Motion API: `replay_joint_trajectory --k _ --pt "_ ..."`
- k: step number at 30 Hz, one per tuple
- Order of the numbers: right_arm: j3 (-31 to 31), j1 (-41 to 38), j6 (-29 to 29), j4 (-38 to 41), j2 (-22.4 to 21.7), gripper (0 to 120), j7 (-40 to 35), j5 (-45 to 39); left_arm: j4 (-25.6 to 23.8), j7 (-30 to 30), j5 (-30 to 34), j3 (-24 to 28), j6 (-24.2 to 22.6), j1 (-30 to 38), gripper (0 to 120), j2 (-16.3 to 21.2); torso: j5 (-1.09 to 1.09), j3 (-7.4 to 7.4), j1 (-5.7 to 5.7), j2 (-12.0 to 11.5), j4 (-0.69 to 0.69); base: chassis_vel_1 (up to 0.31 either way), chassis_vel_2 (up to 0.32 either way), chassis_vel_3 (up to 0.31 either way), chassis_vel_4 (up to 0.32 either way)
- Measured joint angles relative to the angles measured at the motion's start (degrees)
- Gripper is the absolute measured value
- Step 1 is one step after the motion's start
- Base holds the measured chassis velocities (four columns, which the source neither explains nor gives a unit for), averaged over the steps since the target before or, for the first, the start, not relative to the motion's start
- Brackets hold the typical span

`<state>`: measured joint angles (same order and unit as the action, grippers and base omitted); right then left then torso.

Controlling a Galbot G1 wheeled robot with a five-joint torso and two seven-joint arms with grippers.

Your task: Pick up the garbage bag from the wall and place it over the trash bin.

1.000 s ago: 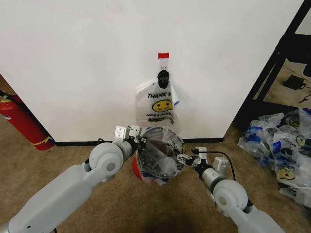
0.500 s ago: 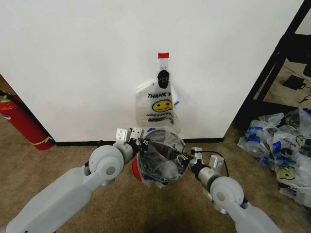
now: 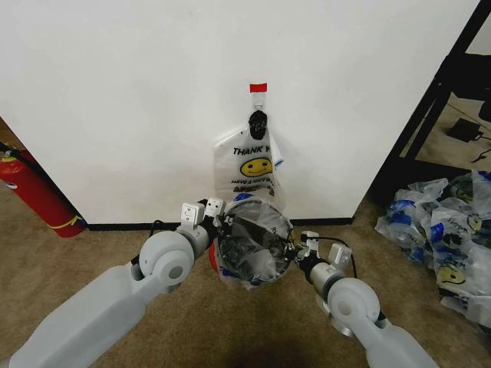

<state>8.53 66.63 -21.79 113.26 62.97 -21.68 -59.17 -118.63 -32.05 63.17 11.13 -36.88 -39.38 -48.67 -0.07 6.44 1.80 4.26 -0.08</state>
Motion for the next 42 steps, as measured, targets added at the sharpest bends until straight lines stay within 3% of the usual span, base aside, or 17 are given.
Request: replay_joint_trajectory --k 3,6,10,12,19,21,25,29,34,36,42 --pt "-0.04 0.00 0.45 -0.40 0.65 0 0.01 -0.12 0.08 0.83 -0.65 -0.02 -0.80 -0.08 24 0.51 0.00 0.00 0.00 0.00 0.00 0.000 0.000 0.000 0.000" --pt "-0.05 0.01 0.64 -0.69 0.93 0 0.14 -0.13 0.00 1.01 -1.19 -0.09 -1.03 -0.17 29 0.92 0.00 0.00 0.00 0.00 0.00 0.000 0.000 0.000 0.000" --pt "0.05 -0.10 1.23 -2.10 1.92 0 0.19 0.10 -0.84 1.01 -2.48 -1.03 -1.52 -0.48 47 2.36 0.00 0.00 0.00 0.00 0.00 0.000 0.000 0.000 0.000" --pt "0.05 -0.17 1.30 -2.31 2.06 0 0.19 0.13 -1.01 0.98 -2.65 -1.23 -1.56 -0.54 49 2.64 0.00 0.00 0.00 0.00 0.00 0.000 0.000 0.000 0.000" --pt "-0.16 -1.10 2.42 -3.97 3.28 0 0.31 2.14 -4.38 -0.44 -4.63 -3.35 -1.16 -0.57 80 5.33 -0.01 0.00 0.00 0.00 0.00 0.000 0.000 0.000 0.000" --pt "-0.20 -1.18 2.71 -4.25 3.35 0 0.31 2.59 -5.27 -0.20 -4.53 -3.38 -1.05 -0.44 79 5.69 0.01 0.00 0.00 0.00 0.01 0.000 0.000 0.000 0.000" --pt "-0.31 -1.61 3.67 -5.06 3.95 0 -0.01 3.70 -8.79 0.62 -3.31 -1.66 -1.17 -0.14 60 5.51 0.02 0.00 0.00 0.00 0.01 0.000 0.000 0.000 0.000" --pt "-0.40 -1.64 4.00 -5.25 4.49 0 -0.51 4.17 -8.63 0.58 -2.64 0.07 -1.74 -0.07 50 3.65 0.00 0.00 0.00 0.00 0.00 0.000 0.000 0.000 0.000" --pt "-1.14 -0.69 4.47 -5.27 5.63 0 -1.31 6.62 -1.91 -3.01 3.59 9.77 -4.83 2.93 27 -2.47 0.01 0.00 0.00 0.00 -0.01 0.000 0.000 0.000 0.000" --pt "-1.26 -0.56 4.68 -5.33 5.71 0 -1.26 7.28 -0.99 -3.49 3.76 10.49 -5.04 3.09 24 -3.11 0.01 0.00 0.00 0.00 0.00 0.000 0.000 0.000 0.000" --pt "-2.44 0.63 6.84 -5.10 6.03 0 -0.33 12.23 7.11 -5.25 2.43 13.61 -5.37 4.77 0 -8.12 0.00 0.00 0.00 0.00 0.00 0.000 0.000 0.000 0.000"
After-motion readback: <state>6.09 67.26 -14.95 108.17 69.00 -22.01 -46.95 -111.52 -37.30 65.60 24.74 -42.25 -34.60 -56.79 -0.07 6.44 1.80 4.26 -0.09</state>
